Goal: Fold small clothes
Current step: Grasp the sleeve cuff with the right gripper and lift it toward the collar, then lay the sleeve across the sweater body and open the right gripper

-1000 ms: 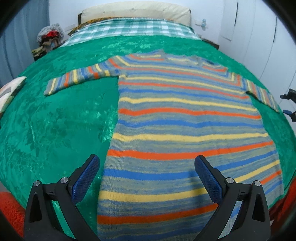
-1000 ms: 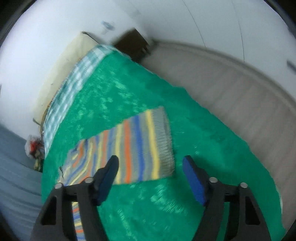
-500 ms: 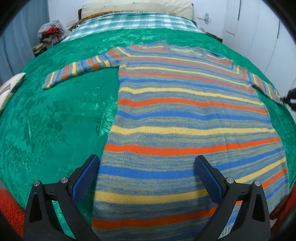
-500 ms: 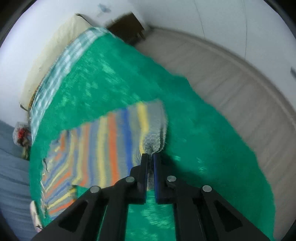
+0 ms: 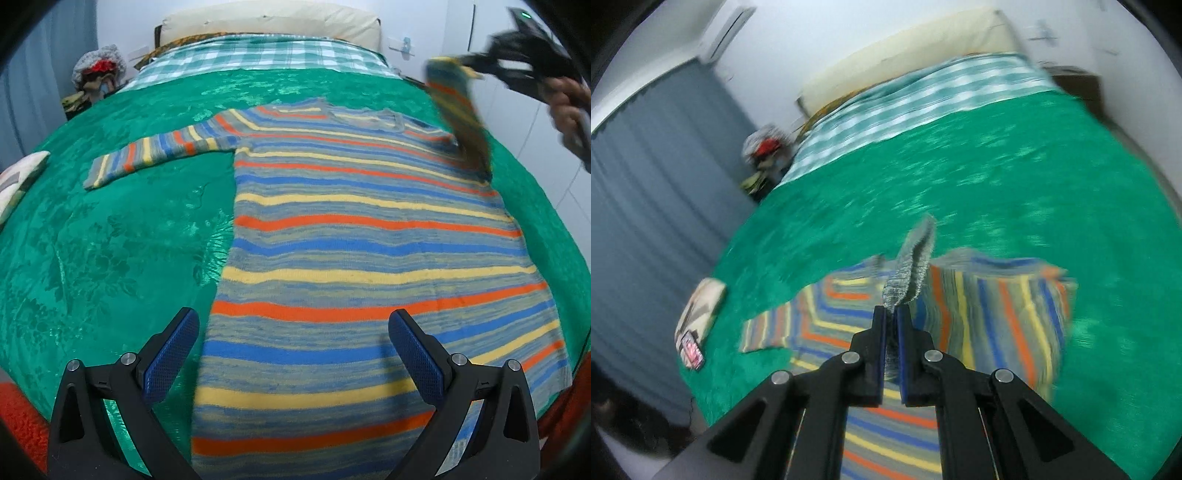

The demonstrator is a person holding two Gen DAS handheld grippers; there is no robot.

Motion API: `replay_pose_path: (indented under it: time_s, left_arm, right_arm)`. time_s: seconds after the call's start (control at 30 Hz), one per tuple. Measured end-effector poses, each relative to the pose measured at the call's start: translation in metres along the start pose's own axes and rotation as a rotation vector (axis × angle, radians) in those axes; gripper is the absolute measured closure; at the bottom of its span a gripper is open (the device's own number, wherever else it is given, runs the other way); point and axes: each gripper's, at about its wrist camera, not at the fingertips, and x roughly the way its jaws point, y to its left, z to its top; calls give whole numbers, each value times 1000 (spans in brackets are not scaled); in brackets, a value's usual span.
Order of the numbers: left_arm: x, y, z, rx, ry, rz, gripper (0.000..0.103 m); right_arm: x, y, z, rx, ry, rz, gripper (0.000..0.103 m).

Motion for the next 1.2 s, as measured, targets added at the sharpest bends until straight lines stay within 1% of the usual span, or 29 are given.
replay_pose_path:
  time_s: [0.03,0.07,0.1,0.13,0.23,0.27,0.3,0.33,0.37,0.4,0.43,0.47,0.5,0.53,0.6,0.63,0.7,0.73,0.8,0.87,0.93,0.97,1.0,1.03,1.1,1.13,1.2]
  left_arm:
    - [1,1,0,-2,4,2,1]
    - [3,2,0,-6,9,6,1]
    - [4,3,0,-11,13,11,1]
    - [5,4,0,-14,14,14,1]
    - [4,7,1,-29,12,9,1]
    - [4,7,1,-32,10,5,1]
    - [4,6,2,-33,7,1,1]
    - [4,5,2,-32,6,-2,1]
    - [5,4,2,-28,7,-3,1]
    - [7,1,2,-21,10,-3,1]
    - [9,-1,1,-12,16,-2,1]
    - [10,-3,0,-7,20,-2,1]
    - [11,-6,-1,3,27,1,1]
    - [12,-8,-2,11,31,5,1]
    - [13,-12,-4,37,36,19,1]
    - [12,-13,-5,44,34,23,1]
    - [8,-14,-5,58,23,23,1]
    - [7,-15,-5,60,18,22,1]
    - [8,-16,-4,58,19,11,1]
    - [11,-19,-4,58,25,2,1]
    - [13,-22,-4,64,32,-1,1]
    - [14,-24,-5,72,32,-1,1]
    - [15,-25,-7,81,35,-1,1]
    - [17,-27,-9,92,44,2,1]
    - [21,-29,-13,111,54,12,1]
    - [20,-28,-14,111,52,12,1]
    - [18,-28,-15,111,56,6,1]
  right_arm:
    - [18,5,0,12,19,35,92]
    - [34,4,-3,40,52,73,75]
    - [43,2,-7,56,75,84,64]
    - [44,0,-9,58,70,85,54]
    - [29,-17,-13,77,28,90,54]
    - [23,-29,-13,94,33,65,54]
    - [23,-30,-13,97,47,32,54]
    - [23,-42,-16,100,82,-24,54]
    - [25,-51,-19,105,121,-56,54]
    - [30,-56,-22,117,155,-68,54]
    - [39,-71,-31,147,213,-79,55]
    - [45,-80,-37,161,243,-98,57]
    - [51,-90,-44,163,268,-137,58]
    - [58,-103,-54,154,291,-236,61]
    - [58,-126,-68,166,304,-415,61]
    - [51,-132,-72,177,277,-434,61]
    - [31,-133,-74,197,206,-414,61]
    - [17,-127,-75,191,167,-384,61]
    - [2,-108,-78,138,150,-307,61]
    - [-7,-85,-89,69,182,-208,61]
    - [-5,-68,-103,21,220,-150,61]
    - [-1,-59,-116,-11,257,-125,61]
    - [2,-56,-127,-28,275,-130,61]
    - [6,-55,-137,-44,296,-154,61]
    - [8,-62,-158,-45,322,-273,61]
    - [3,-66,-167,-26,303,-333,61]
    - [-17,-60,-174,-17,233,-368,61]
